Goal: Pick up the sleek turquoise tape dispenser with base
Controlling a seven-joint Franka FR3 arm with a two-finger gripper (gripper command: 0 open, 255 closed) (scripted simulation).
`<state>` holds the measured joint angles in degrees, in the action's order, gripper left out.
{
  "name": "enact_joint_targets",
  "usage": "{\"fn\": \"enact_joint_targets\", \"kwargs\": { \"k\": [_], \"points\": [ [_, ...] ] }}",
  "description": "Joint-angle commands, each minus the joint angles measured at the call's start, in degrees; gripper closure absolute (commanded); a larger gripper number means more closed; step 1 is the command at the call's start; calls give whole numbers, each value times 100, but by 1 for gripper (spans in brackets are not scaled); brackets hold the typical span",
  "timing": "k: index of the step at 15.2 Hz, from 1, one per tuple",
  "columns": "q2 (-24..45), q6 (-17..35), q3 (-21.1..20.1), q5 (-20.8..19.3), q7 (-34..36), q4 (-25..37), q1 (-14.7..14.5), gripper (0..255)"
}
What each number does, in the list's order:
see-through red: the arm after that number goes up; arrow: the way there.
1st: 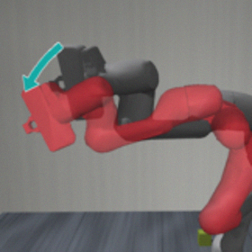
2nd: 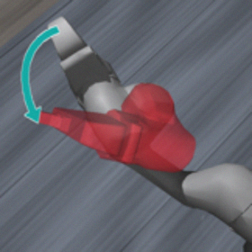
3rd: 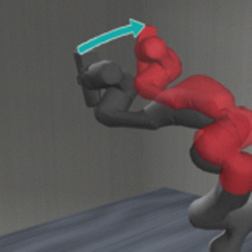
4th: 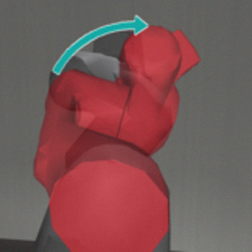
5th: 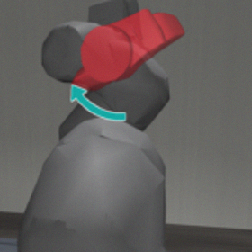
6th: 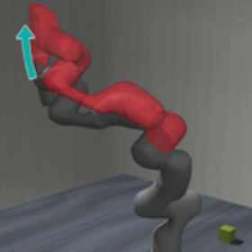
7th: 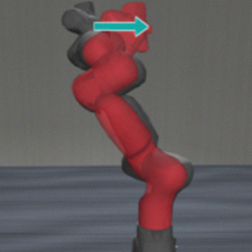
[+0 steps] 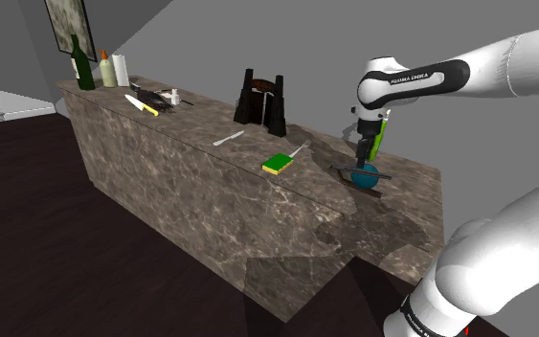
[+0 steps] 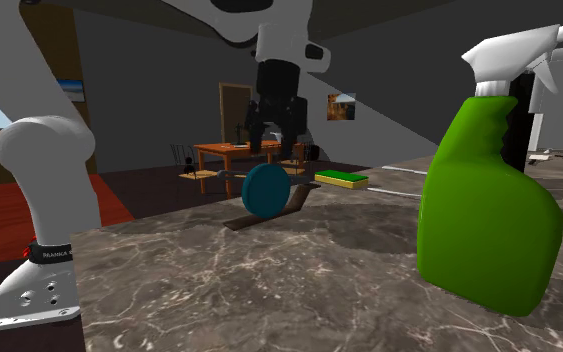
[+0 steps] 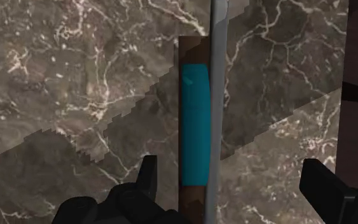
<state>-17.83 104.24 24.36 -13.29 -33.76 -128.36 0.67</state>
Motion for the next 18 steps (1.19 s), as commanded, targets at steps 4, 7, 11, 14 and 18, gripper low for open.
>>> {"fn": "enact_joint_targets", "kwargs": {
  "k": [4,7,11,14,18],
  "points": [
    [361,406,154,57,-231,-44,-4,0],
    [443,646,185,63,-228,-206,-1,0],
    [464,691,193,66,-232,-229,0,255],
    [462,691,193,65,-232,-231,1,255],
    [462,689,193,65,-232,-230,1,255]
  ]
}}
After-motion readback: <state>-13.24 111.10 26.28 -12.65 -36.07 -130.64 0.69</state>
